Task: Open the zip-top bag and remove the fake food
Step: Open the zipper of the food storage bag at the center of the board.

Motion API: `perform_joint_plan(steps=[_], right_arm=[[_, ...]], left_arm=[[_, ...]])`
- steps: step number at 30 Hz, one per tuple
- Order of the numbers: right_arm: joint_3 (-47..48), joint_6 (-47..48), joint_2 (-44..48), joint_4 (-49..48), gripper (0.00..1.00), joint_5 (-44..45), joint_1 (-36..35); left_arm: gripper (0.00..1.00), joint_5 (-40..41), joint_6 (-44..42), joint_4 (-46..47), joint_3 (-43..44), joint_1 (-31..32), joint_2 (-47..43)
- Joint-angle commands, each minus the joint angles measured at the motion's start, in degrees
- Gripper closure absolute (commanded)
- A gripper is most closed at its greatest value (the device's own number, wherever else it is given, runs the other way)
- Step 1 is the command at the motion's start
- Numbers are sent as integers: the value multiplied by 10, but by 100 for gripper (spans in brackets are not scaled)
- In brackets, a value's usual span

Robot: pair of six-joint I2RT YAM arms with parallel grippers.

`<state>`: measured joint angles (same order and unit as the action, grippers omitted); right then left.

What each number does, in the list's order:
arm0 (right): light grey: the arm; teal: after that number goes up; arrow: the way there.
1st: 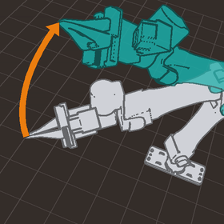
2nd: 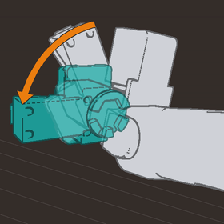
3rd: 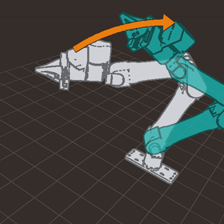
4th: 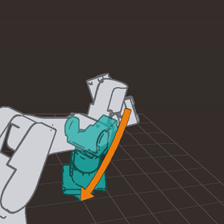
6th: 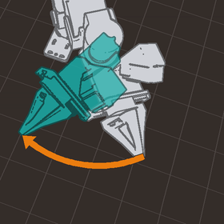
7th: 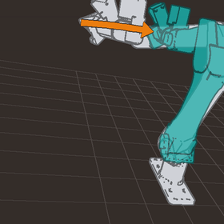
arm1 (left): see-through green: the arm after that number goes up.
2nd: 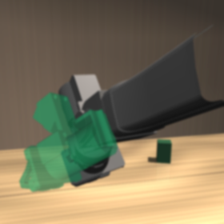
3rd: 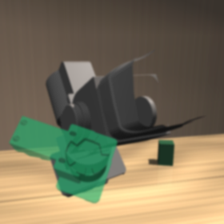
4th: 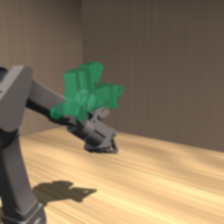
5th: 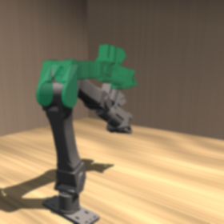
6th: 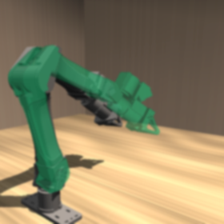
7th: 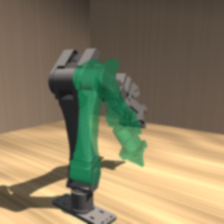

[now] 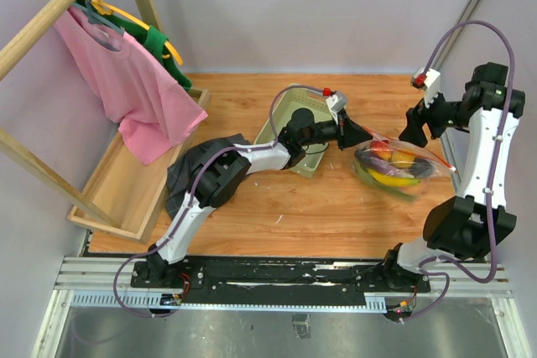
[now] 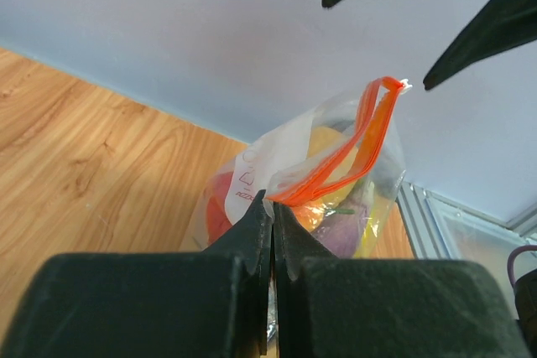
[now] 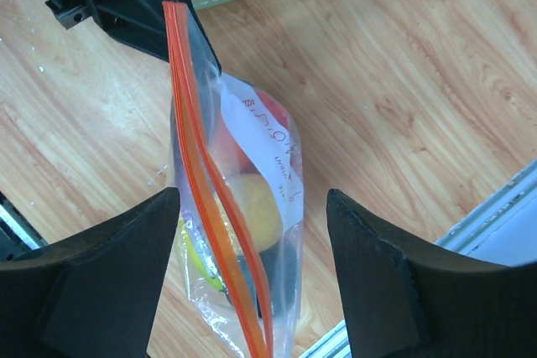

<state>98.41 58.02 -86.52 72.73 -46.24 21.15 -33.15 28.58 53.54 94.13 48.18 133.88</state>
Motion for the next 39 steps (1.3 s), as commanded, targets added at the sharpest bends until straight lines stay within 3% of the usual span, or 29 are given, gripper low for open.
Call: perform_joint_plan(steps=[1,10,18,20,25,30,34,39], right_arm=[[-31,36,-9,26,29,-2,6],[-57,15,-35,-24,48,47,0],[-53,5,-38,-38,99,49,0],[-41,-5,-36,-40,99,56,3],[55,-58,-49,-49,99,39,40],[114,-75,-47,-34,99,-6,57],[36,-57,1,-22,99,-43,41],[-197,-7,69,-45,99,-28,-45]], left_arm=[[100,-9,8,12,-5,3,-28],[100,-15,21,15,-2,3,-25],[100,-7,30,12,-4,3,-31],[98,7,54,14,-13,-1,-40],[64,50,124,48,-80,-18,-95],[49,68,143,71,-174,-29,-177],[46,73,142,76,-260,-30,-241],[45,76,160,82,-358,-27,-313]])
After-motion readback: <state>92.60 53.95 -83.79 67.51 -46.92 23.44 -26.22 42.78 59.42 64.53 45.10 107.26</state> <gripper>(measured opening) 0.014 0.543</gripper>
